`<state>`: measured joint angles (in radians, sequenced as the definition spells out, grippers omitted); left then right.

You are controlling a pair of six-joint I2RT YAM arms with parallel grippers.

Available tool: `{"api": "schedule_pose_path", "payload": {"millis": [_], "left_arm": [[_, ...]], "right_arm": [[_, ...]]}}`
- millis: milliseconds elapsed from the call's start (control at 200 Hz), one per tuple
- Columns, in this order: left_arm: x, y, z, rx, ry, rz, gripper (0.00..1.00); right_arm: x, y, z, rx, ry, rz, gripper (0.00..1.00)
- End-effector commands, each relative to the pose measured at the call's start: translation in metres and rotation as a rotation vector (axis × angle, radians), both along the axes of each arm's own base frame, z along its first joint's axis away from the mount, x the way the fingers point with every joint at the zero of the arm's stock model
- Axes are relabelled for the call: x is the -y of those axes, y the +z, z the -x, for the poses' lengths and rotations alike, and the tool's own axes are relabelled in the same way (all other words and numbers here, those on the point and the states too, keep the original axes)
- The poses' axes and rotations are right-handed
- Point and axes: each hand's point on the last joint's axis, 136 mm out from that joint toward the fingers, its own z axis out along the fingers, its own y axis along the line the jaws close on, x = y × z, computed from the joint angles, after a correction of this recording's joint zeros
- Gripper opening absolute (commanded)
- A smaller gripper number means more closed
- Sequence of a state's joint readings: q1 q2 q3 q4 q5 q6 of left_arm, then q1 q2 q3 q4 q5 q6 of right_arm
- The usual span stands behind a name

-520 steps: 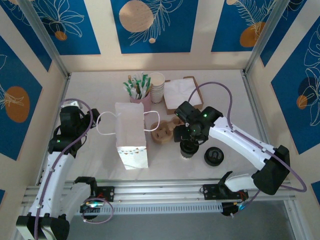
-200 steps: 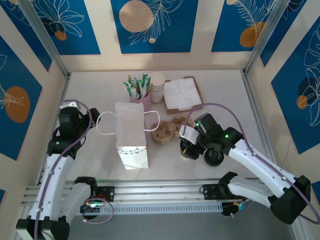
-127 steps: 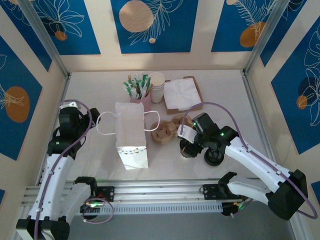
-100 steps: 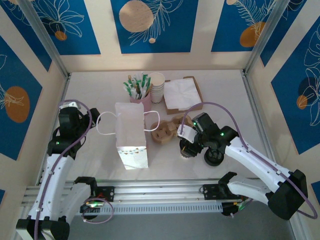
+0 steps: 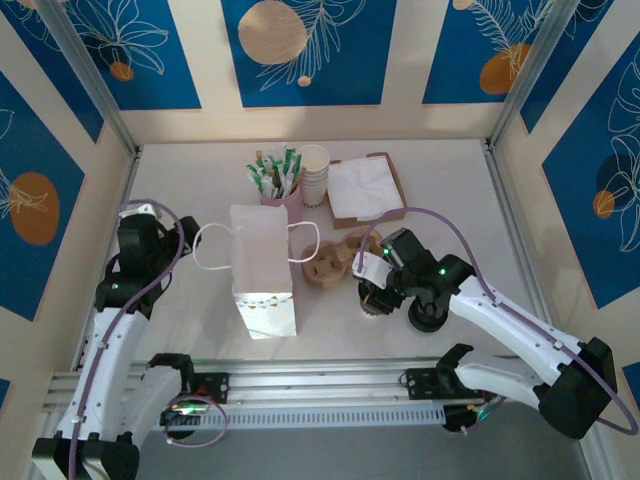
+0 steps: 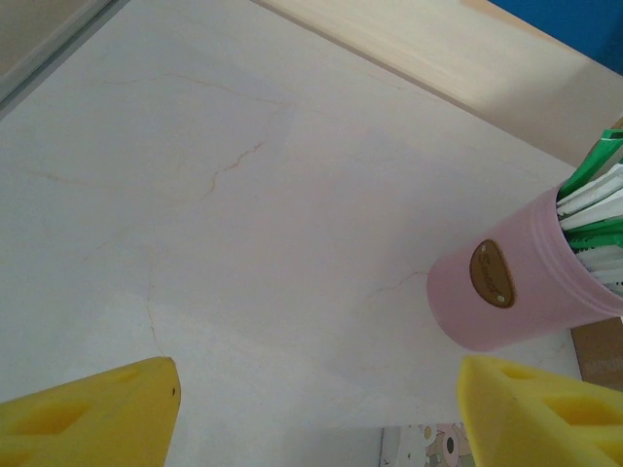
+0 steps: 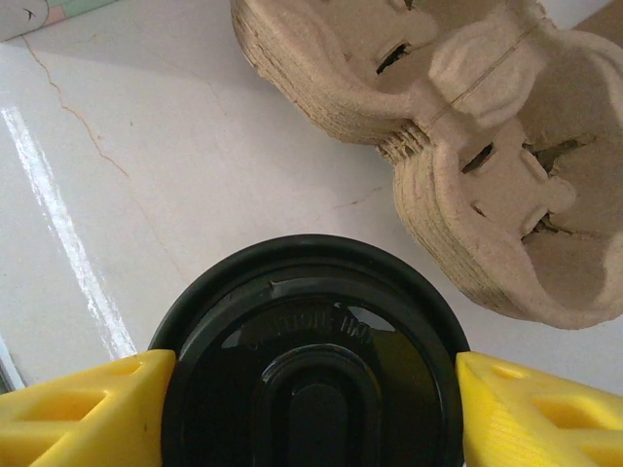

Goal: Pack the takeout coffee

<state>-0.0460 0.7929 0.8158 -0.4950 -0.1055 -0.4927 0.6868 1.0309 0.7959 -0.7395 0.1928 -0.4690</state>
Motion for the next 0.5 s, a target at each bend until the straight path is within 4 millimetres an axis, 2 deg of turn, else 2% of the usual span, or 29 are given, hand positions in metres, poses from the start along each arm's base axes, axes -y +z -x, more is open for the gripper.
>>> {"api": "schedule_pose_path", "payload": {"millis": [0,230,495], "left_arm": [[0.0,-0.001,0.002,0.008,0.006,0.016,0.75],[0.0,-0.001,0.001,0.006,0.005,0.016,0.75],[-0.001,-0.003,0.001,-0.002,0.01,0.013,0.75]], "right_arm": [[0.033,-0.046,0.035,-0.155,0.008,0.188,0.7],[0.017,-0.017,0.019,-0.096,-0.018,0.082,0.71],[-0.003,0.036,-0.004,0.061,-0.022,-0.072,0.79]]}}
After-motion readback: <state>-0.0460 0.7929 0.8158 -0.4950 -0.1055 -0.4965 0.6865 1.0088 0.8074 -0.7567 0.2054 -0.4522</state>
